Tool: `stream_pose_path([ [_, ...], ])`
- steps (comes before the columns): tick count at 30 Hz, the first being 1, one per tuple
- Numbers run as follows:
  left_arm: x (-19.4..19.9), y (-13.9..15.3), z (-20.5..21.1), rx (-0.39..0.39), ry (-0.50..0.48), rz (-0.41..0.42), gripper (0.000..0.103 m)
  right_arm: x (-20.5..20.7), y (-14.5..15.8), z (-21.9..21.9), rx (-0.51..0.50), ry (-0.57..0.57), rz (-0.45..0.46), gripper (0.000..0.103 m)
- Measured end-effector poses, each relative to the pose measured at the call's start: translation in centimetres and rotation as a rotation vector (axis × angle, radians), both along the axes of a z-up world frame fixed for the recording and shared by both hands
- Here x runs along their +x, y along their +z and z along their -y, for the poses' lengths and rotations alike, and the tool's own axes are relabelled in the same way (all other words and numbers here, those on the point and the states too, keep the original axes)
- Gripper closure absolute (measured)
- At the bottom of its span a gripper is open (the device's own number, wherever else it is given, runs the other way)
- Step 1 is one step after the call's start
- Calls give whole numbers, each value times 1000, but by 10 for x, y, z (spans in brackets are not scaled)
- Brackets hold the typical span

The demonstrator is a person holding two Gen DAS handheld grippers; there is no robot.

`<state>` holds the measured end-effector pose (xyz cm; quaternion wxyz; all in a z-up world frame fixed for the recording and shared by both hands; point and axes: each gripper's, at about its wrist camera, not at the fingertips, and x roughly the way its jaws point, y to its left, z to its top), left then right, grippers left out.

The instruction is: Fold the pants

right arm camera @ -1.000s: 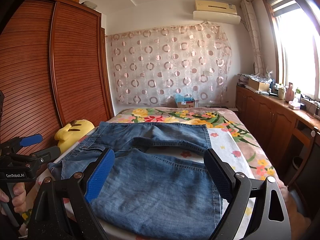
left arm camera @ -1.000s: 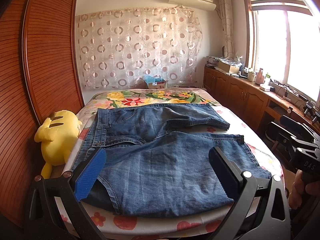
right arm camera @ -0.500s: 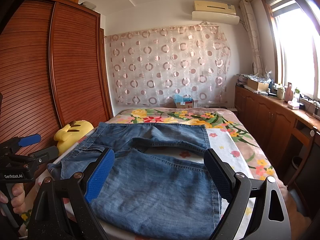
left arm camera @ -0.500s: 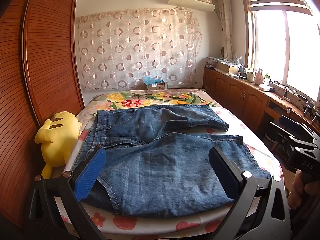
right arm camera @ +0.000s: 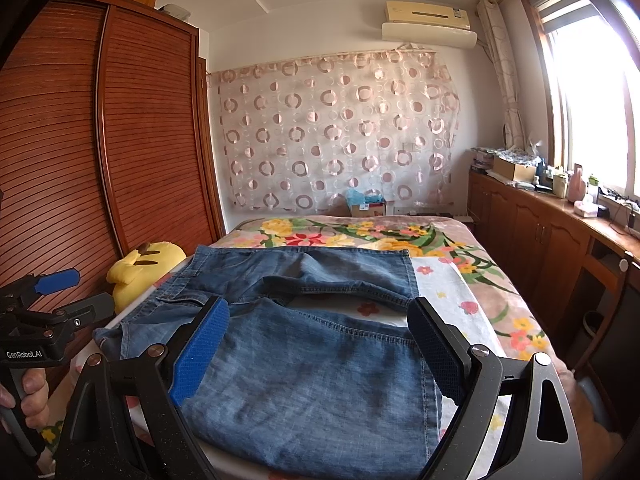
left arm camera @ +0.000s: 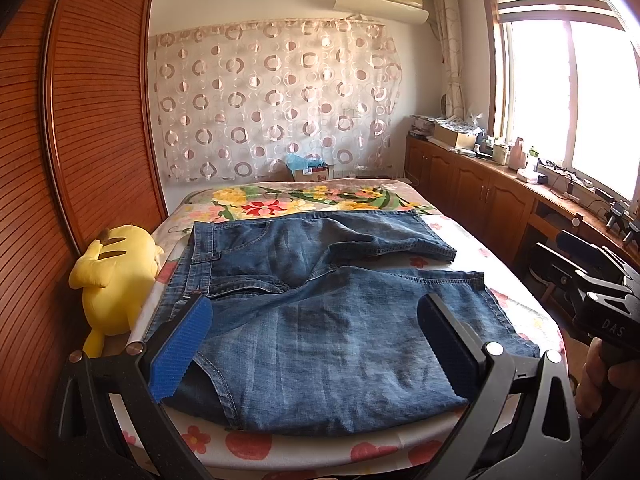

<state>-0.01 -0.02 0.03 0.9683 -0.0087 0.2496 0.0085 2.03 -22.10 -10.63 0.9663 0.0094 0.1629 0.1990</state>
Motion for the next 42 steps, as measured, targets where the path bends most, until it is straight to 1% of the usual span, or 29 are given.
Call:
stream_pose_path([
  [27,1,-1,0,3,-3,2,0,-2,1,0,0,-2,1,11],
  [30,5,-2,3,2,0,-16,0,0,-2,-1,-1,-3,-8,11],
  [36,17,-20,0,1,-4,-66,0,6,-12,0,-18,-10,-31,11],
  [37,14,-23,0,0,-4,-69,0,7,-12,1,-20,-12,-33,11],
  [42,23,-36,-16,-4,8,-109,0,15,-19,4,-36,-24,-61,11],
])
